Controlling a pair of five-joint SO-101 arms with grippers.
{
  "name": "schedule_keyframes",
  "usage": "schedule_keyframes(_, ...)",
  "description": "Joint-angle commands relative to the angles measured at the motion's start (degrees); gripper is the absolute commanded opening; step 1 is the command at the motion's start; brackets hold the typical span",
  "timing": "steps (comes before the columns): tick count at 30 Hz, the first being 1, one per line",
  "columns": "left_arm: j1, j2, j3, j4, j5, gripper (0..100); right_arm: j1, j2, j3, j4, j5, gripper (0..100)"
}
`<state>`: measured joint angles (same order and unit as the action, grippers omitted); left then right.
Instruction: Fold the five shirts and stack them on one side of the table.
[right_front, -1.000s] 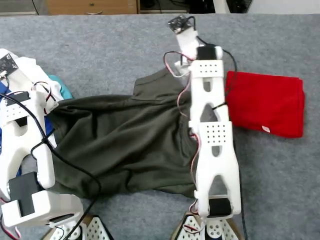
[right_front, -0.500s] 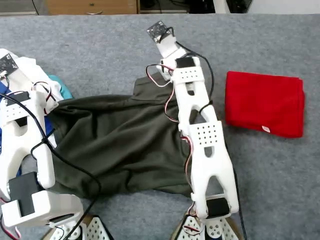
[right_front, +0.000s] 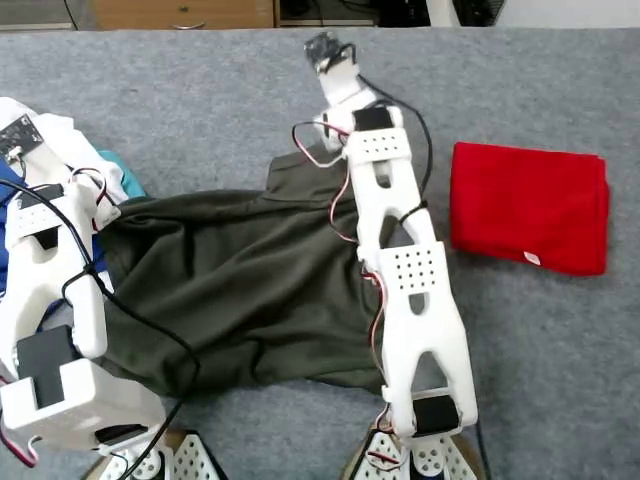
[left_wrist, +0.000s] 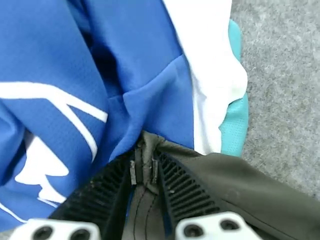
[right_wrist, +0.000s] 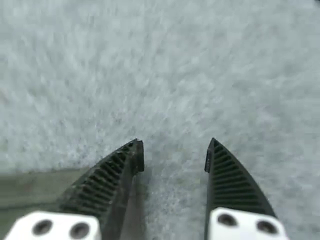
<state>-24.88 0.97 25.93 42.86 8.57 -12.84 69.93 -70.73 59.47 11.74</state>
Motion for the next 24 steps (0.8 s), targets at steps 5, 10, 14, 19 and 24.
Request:
schedule_keyframes(5,-0.5,-0.3,-2.7,-0.8,-0.4,2,-1.1,-2.0,-9.3,3.8,-1.5,21.5)
schedule_keyframes(10,-0.7,-0.3,-2.7,-0.8,-0.4,2,-1.1,-0.1,-9.2,8.1,-1.5,21.5)
schedule_keyframes(14,-0.6,-0.3,-2.6,-0.7,-0.4,2,-1.4,0.0,-9.2,13.4,-1.5,21.6)
schedule_keyframes(19,-0.6,-0.3,-2.5,-0.7,-0.4,2,-1.2,0.1,-8.7,15.3,-1.5,21.6)
schedule_keyframes(24,-0.6,-0.3,-2.5,-0.7,-0.4,2,-1.7,0.1,-8.7,15.4,-1.8,21.6)
